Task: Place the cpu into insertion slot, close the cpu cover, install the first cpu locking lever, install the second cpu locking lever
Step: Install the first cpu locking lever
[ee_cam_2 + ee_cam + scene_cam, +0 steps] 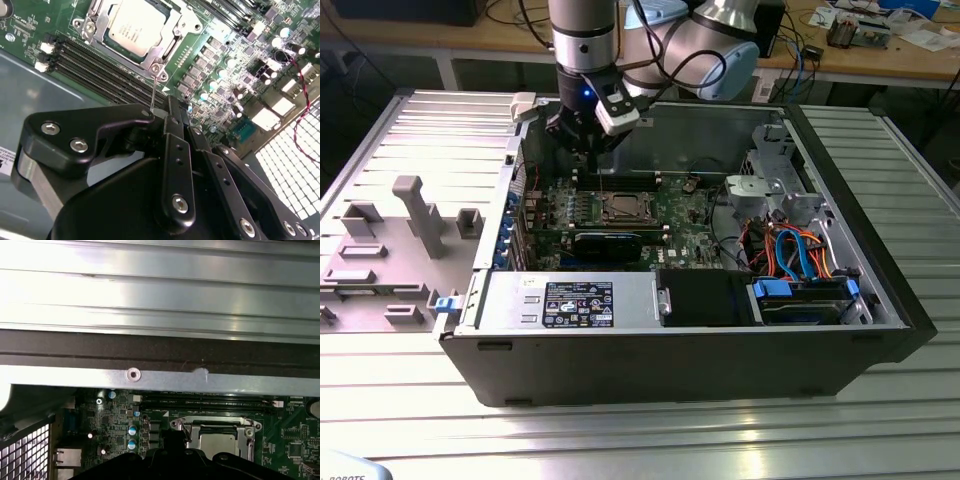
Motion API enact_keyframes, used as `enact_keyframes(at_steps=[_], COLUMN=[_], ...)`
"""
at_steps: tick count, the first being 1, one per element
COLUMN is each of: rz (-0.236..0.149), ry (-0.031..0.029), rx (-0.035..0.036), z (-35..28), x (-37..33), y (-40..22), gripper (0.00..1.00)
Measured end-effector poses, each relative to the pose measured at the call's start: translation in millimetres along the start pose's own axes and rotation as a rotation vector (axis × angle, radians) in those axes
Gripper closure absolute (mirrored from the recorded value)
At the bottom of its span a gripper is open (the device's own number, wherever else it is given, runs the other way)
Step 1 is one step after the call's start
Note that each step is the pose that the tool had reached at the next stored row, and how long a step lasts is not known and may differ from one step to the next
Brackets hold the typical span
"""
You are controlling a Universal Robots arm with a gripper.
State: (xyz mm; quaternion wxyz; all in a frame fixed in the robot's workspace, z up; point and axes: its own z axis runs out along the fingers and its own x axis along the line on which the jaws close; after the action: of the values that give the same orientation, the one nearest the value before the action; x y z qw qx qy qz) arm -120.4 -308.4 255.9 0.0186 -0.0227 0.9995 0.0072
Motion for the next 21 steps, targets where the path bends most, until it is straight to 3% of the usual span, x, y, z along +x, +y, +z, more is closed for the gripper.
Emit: enact_keyframes(at_steps=[3, 10, 21], rz=[0.0, 0.0, 0.0], ry=[0.0, 0.0001, 0.0], rx=[-0.0001, 0.0, -0.0001], z=[-1.0, -0.7, -0.6], x=[-1.0, -10.4, -10.7], y=[0.2, -0.1, -0.1], gripper=[0.89, 0.89, 0.89])
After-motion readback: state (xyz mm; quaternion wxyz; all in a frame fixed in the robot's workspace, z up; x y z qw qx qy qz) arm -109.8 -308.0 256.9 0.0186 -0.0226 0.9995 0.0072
